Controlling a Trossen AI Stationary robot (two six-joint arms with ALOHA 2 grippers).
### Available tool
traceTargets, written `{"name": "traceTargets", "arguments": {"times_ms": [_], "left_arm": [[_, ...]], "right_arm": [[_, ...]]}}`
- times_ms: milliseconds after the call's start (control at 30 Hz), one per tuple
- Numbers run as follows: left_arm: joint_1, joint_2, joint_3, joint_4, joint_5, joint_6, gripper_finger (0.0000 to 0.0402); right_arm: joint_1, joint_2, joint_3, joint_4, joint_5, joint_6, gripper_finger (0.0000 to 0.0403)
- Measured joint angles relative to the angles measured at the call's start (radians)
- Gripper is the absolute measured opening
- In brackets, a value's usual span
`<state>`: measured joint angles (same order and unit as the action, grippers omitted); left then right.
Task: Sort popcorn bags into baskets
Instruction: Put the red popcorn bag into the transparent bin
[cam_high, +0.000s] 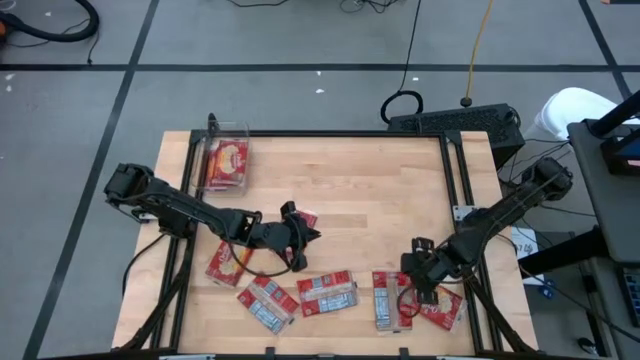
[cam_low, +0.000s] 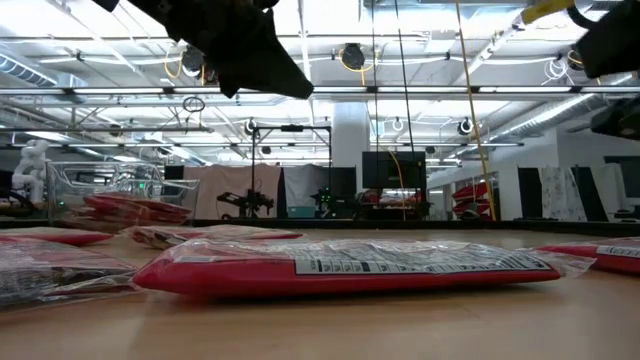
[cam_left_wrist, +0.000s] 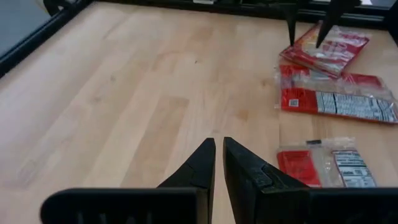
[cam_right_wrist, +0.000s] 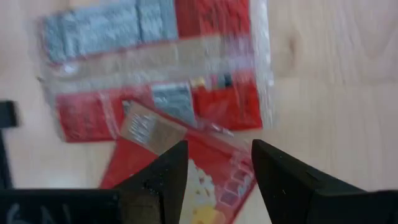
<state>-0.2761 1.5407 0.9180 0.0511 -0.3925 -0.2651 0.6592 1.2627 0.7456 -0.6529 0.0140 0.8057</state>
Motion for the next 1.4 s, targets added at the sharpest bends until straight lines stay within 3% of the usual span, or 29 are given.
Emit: {"name": "traceTargets", "arguments": {"times_ms": [233,400,533,667,900,1200,1300,1400], "left_arm": [[0.001,0.000,0.000,0.063,0.000,0.051,0.0037],[0.001,0.000,0.000,0.067,0.000,0.046,0.0037],[0.001,0.000,0.000,0.070,0.000,0.036,0.0037],[0.001,0.000,0.000,0.073,0.000,0.035,0.0037],[0.001,0.000,0.000,0.073,0.001,0.034,0.0037],[0.001,0.000,0.000,0.074,0.001,0.047,0.0037],[0.001,0.000,0.000,0.074,0.001,0.050,0.0037],[0.001,0.000,0.000,0.074,0.000,0.051,0.0037]], "right_arm": [[-0.021,0.000,0.000,-0.023,-0.063,-0.071,0.0175],[-0.088,0.023,-0.001,0.010,-0.126,-0.188,0.0214],[-0.137,0.068,-0.026,0.083,-0.205,-0.282,0.0241],[-0.173,0.132,-0.037,0.129,-0.324,-0.358,0.0238],[-0.207,0.239,-0.035,0.129,-0.425,-0.484,0.0176],[-0.224,0.222,-0.039,0.124,-0.439,-0.539,0.0017],[-0.227,0.201,-0.040,0.124,-0.435,-0.533,0.0009],[-0.230,0.166,-0.040,0.125,-0.366,-0.529,0.0005]]}}
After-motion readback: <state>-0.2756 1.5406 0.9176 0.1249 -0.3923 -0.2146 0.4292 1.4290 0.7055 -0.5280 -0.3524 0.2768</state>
